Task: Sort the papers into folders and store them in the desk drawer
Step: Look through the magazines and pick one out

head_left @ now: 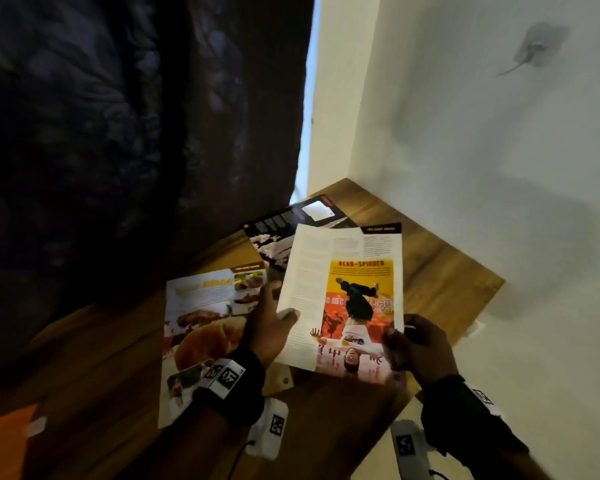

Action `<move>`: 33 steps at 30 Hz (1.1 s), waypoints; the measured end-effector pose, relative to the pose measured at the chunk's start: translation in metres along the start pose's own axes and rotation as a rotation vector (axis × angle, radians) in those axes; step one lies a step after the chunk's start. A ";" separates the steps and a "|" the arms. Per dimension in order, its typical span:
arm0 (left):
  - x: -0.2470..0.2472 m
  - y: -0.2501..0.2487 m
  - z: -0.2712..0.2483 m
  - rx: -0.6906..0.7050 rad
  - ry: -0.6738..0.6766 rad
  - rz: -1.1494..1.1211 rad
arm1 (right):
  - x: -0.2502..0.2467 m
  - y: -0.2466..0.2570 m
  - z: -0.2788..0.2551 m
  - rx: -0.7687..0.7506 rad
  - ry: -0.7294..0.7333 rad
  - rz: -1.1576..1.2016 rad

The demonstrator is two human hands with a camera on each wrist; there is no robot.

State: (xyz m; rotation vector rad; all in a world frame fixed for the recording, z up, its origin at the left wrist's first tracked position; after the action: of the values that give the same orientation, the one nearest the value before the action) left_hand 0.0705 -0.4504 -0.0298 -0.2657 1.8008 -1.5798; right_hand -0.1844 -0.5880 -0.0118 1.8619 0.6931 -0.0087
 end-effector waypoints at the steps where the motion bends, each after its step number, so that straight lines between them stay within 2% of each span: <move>1: -0.018 0.011 -0.005 -0.018 -0.034 0.010 | 0.017 0.001 0.003 0.002 0.042 -0.040; 7: -0.107 0.069 -0.047 -0.075 -0.159 0.160 | 0.130 0.013 0.007 -0.074 0.213 -0.340; 10: -0.126 0.088 -0.061 -0.148 -0.148 0.221 | 0.167 0.018 0.008 -0.051 0.273 -0.435; 13: -0.136 0.105 -0.074 -0.203 -0.090 0.437 | 0.193 0.017 0.005 -0.024 0.315 -0.517; 16: -0.138 0.111 -0.085 -0.256 -0.019 0.647 | 0.202 0.016 0.006 -0.018 0.317 -0.665; 22: -0.141 0.100 -0.087 -0.315 -0.015 0.758 | 0.188 0.029 0.031 -0.011 0.271 -0.792; 29: -0.115 0.075 -0.065 -0.222 0.023 0.814 | 0.196 0.086 0.092 -0.347 0.269 -1.028; 33: -0.094 0.062 -0.052 -0.166 0.099 0.871 | 0.206 0.085 0.118 -0.318 0.334 -1.142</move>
State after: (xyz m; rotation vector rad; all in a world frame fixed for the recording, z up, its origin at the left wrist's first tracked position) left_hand 0.1248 -0.3409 -0.0524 0.4798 1.7574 -0.8338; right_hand 0.0624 -0.6154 -0.0535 0.9698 1.7904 -0.3100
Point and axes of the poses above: each hand's wrist, its own z-axis towards the middle knuckle, its own x-axis out of the palm, y = z × x, the point moved 8 cm from there along z, towards the middle knuckle, and after that the axes turned 10 degrees about x, right-handed, at the moved point
